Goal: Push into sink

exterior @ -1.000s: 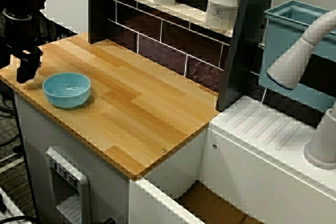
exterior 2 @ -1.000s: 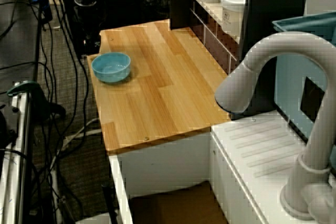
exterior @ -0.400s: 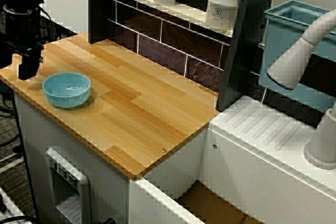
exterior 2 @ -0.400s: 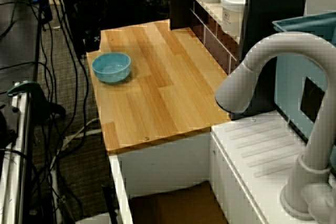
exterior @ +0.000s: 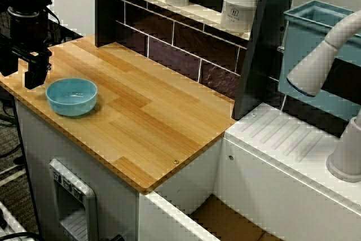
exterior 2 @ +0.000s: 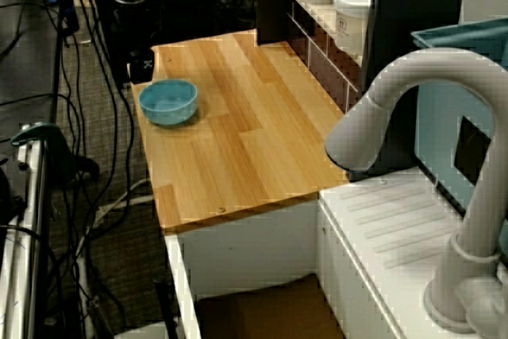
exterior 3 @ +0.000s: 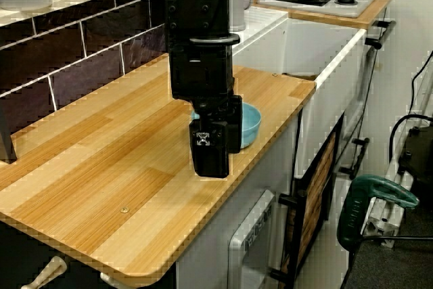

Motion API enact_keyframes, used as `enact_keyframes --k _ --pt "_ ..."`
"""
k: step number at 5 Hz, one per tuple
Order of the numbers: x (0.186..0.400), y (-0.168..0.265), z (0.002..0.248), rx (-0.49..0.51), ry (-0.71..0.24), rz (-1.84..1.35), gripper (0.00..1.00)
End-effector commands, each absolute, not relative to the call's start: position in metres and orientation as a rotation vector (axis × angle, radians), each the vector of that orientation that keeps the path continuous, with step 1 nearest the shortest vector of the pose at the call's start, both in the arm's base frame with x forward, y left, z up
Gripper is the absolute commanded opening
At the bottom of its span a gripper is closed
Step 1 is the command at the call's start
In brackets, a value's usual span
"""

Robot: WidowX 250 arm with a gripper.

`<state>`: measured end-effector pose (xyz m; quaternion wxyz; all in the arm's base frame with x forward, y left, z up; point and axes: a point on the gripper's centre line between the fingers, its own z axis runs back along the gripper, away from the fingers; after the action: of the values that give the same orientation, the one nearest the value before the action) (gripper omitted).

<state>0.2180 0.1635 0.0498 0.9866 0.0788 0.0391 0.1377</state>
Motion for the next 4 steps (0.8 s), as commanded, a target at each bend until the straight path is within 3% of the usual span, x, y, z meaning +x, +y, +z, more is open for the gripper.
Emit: enact_keyframes --k 1,4 --pt "0.238 0.164 0.053 0.164 0.061 0.282 1.0" --pt "0.252 0.086 0.066 0.065 0.102 0.107 1.0"
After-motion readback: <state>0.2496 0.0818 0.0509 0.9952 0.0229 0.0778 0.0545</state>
